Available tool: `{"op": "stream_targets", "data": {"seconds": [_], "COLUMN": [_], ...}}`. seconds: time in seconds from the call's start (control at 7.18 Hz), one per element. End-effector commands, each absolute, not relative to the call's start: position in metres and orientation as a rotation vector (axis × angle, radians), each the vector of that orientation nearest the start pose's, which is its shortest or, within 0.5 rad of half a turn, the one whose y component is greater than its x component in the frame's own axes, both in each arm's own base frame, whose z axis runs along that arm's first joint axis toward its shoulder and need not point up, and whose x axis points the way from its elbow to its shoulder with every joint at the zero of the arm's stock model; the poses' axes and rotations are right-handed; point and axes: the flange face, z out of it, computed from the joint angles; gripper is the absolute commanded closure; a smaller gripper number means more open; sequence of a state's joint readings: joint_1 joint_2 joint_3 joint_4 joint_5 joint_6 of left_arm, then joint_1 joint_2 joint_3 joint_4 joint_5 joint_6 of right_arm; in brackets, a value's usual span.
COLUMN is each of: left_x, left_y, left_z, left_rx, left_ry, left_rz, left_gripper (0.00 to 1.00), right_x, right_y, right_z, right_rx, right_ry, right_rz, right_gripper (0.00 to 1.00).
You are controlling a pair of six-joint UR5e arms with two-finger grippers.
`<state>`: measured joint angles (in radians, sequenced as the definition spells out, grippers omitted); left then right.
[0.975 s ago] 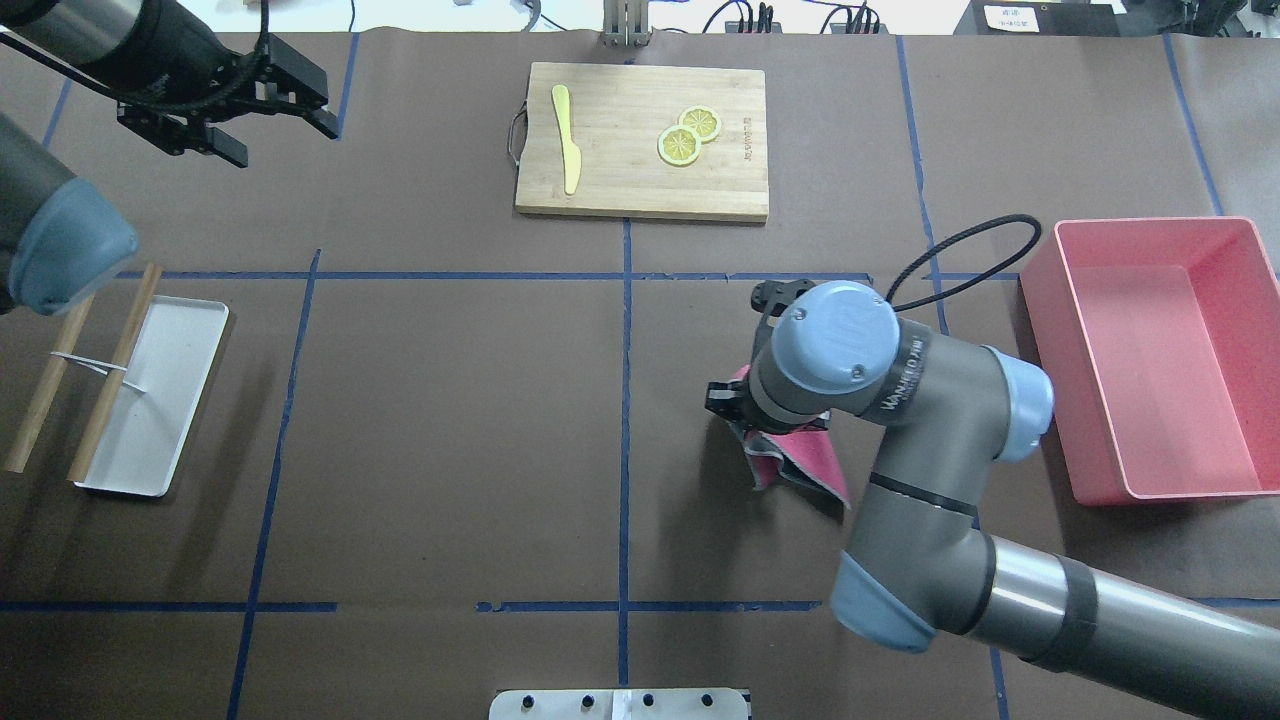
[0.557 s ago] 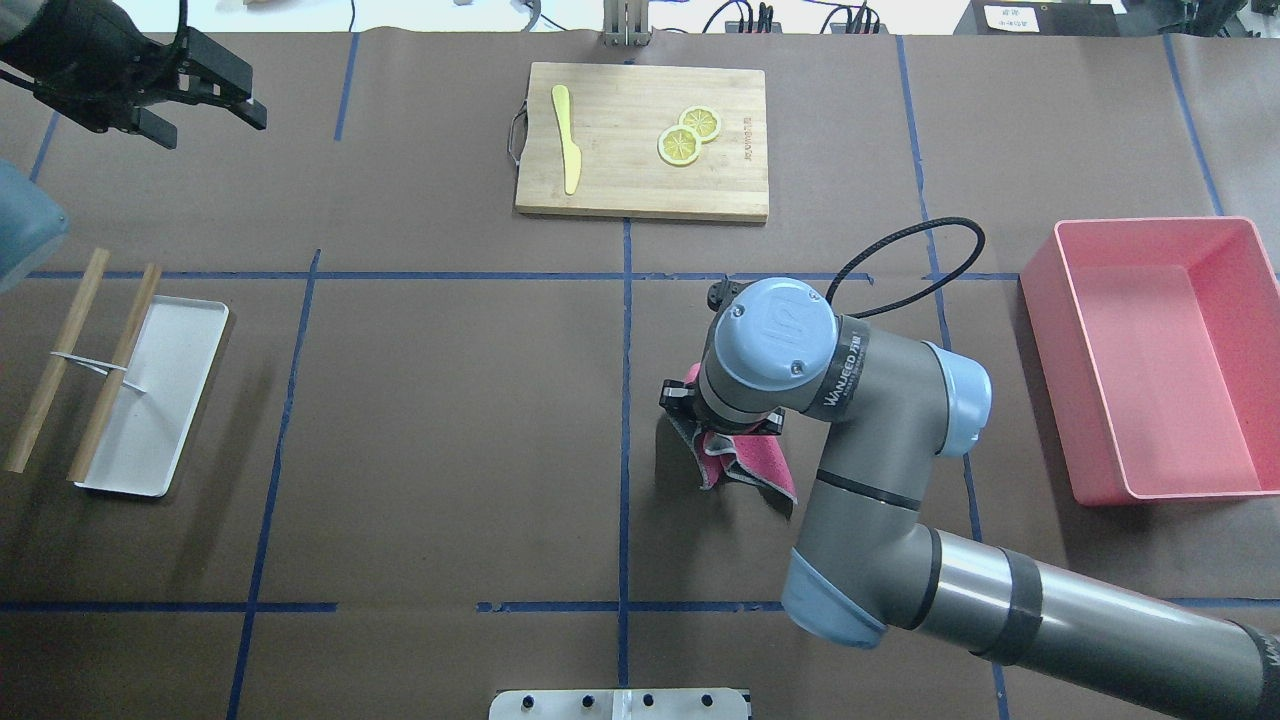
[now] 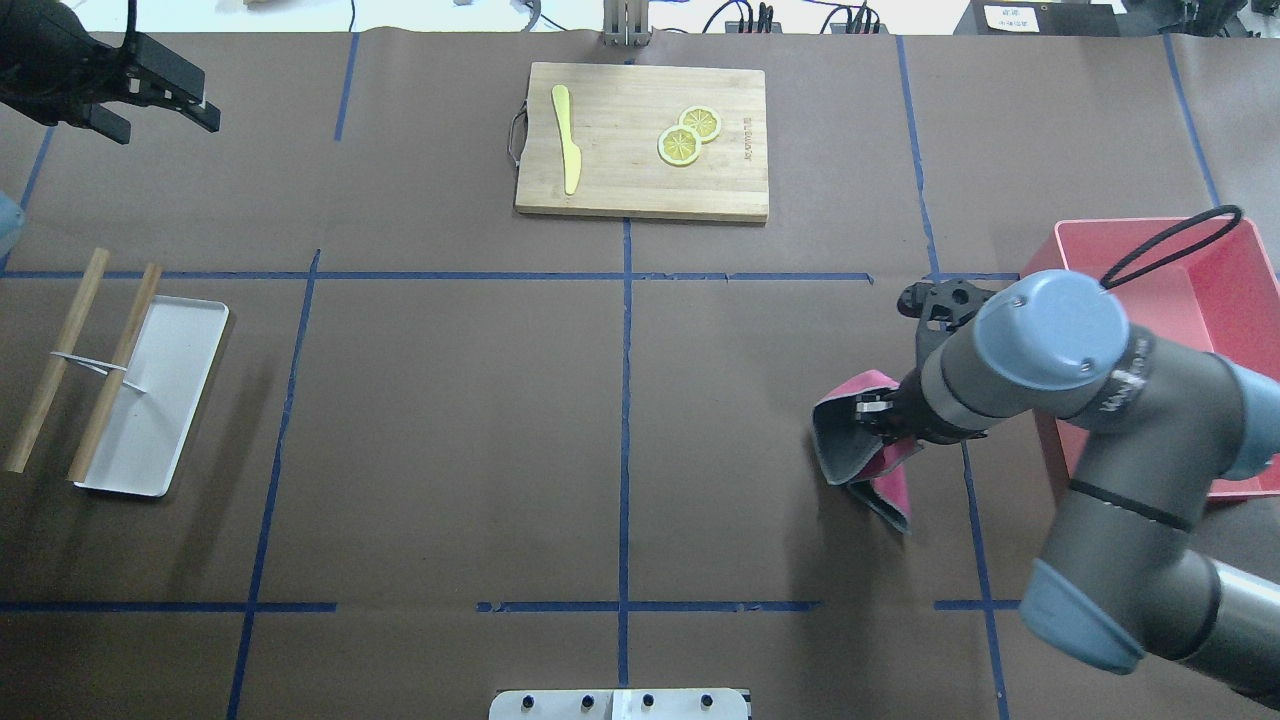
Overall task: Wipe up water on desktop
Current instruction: 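Carry the pink cloth into the pink bin and open the right gripper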
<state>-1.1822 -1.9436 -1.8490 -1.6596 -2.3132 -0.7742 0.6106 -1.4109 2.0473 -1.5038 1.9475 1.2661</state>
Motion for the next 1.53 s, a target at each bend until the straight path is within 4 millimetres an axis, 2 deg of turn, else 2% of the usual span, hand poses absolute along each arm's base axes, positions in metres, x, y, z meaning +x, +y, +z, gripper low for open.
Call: {"op": "stream_targets", "data": {"seconds": [0.0,0.14,0.28,0.42,0.56,0.7,0.97,1.11,1.39], "left_x": [0.143,0.135,0.133,0.132,0.132,0.132,0.130,0.129,0.129], "left_y": [-0.574,-0.571,-0.566,-0.564,-0.564,-0.564,-0.562,-0.562,-0.562], "left_z": [0.329,0.348,0.349,0.352,0.354,0.356,0.361,0.360,0.360], "left_rx": [0.239,0.248,0.253,0.250,0.246,0.243,0.238,0.240,0.240], "left_ry": [0.942,0.921,0.920,0.919,0.917,0.916,0.913,0.913,0.913], "left_rz": [-0.013,0.026,0.034,0.033,0.031,0.030,0.027,0.026,0.026], "left_gripper": [0.01,0.01,0.01,0.01,0.01,0.00,0.00,0.00,0.00], "right_x": [-0.258,-0.203,-0.145,-0.098,-0.070,-0.052,-0.058,-0.062,-0.088], "right_y": [-0.407,-0.414,-0.414,-0.410,-0.398,-0.397,-0.415,-0.426,-0.444], "right_z": [0.342,0.353,0.380,0.410,0.447,0.477,0.515,0.526,0.542], "right_rx": [-0.024,-0.011,0.017,0.039,0.053,0.061,0.020,0.006,-0.035], "right_ry": [-0.872,-0.890,-0.886,-0.869,-0.830,-0.800,-0.771,-0.767,-0.757], "right_rz": [0.267,0.270,0.232,0.206,0.133,0.085,0.092,0.096,0.066], "right_gripper": [1.00,1.00,1.00,1.00,1.00,1.00,0.98,0.98,0.94]}}
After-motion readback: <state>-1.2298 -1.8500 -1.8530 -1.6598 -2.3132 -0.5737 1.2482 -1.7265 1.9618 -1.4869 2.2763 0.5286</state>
